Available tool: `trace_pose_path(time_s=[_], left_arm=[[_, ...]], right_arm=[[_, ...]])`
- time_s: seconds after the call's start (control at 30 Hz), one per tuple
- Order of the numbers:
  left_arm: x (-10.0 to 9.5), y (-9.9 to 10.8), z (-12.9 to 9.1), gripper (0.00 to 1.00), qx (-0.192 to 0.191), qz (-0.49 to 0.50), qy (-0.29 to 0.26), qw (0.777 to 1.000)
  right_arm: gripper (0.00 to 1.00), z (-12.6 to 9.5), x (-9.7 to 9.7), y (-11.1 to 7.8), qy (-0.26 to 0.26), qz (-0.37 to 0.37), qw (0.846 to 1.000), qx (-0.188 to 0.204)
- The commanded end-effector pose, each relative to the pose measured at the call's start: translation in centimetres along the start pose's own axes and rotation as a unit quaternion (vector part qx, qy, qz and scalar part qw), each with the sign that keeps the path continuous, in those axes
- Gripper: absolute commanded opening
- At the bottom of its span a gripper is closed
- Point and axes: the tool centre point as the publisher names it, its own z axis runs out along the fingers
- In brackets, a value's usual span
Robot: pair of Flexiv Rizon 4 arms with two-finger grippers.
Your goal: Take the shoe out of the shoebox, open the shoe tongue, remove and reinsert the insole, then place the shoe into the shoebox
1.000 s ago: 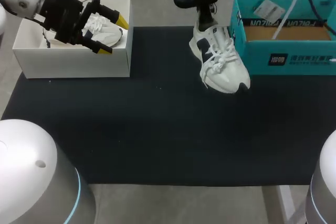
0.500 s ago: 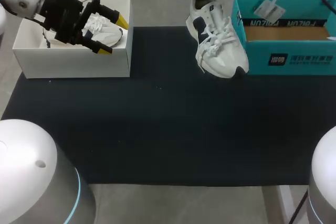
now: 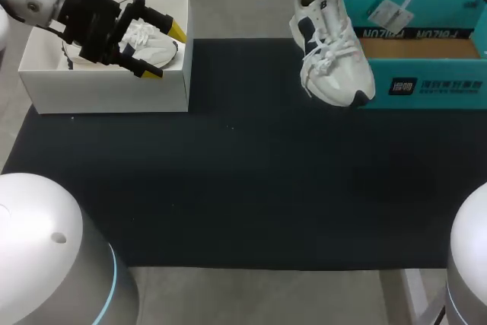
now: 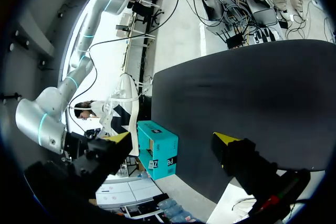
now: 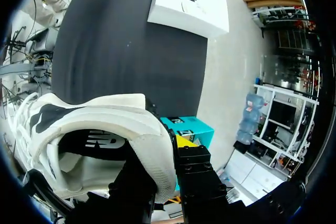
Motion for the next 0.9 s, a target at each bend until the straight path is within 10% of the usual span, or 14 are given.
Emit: trace_pose_path(time_s=[0.03,0.3,0.9], left_arm=[[-0.1,0.0,0.0,1.0,0.0,0.0,0.002,1.0],[-0.1,0.0,0.0,1.0,0.0,0.0,0.002,1.0],[-0.1,0.0,0.0,1.0,0.0,0.0,0.002,1.0]], right_arm=[[0.0,0.4,0.0,-6.7,-0.009,-0.007,1.0,0.001],[0.0,2.1,-0.4,-14.8,0.016,-0.006,1.0,0.005],[0.0,2.1,-0.4,-14.8,0.016,-0.006,1.0,0.005]])
